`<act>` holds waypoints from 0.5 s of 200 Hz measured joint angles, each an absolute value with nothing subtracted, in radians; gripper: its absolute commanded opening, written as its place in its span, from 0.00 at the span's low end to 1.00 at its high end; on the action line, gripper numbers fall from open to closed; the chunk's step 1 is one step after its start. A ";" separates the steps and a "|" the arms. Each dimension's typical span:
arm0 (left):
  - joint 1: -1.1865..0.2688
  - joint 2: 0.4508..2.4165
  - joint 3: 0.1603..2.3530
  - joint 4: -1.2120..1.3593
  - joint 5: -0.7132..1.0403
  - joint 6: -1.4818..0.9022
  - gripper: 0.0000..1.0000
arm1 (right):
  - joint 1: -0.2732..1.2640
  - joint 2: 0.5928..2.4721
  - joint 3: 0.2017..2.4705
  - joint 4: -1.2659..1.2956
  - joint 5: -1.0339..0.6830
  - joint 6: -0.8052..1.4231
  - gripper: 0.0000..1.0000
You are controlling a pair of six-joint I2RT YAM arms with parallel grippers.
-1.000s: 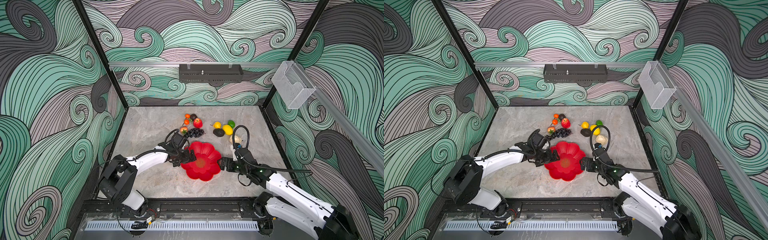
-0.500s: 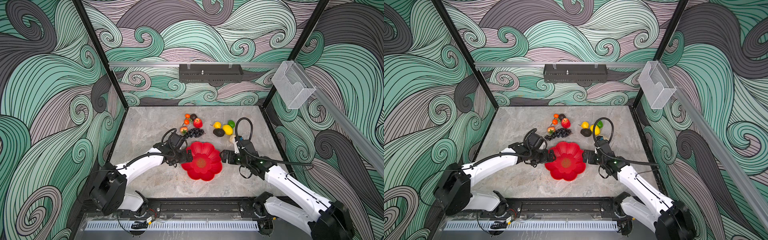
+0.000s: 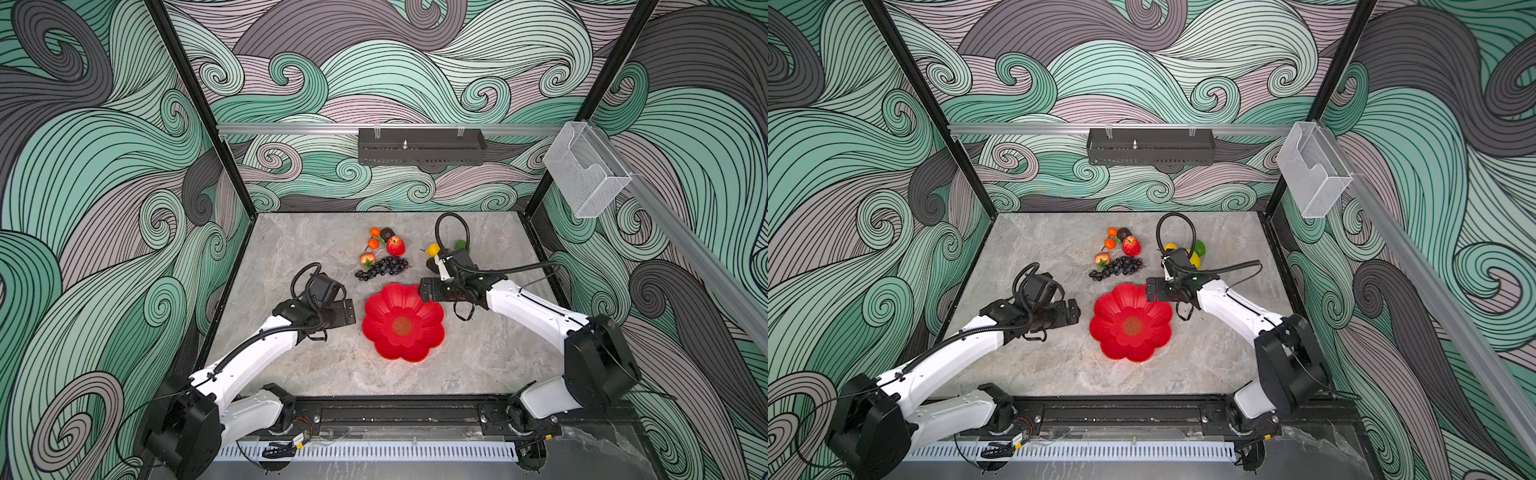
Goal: Place and organize the fake fruits in the fruit bowl
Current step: 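Move the right gripper over the red apple while the left gripper draws back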
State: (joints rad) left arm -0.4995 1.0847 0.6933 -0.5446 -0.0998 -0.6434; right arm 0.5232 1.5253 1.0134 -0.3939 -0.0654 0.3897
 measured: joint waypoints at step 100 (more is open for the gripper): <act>-0.499 0.741 0.429 -0.361 -0.248 -0.536 0.99 | 0.485 1.689 1.279 -0.524 0.029 0.320 1.00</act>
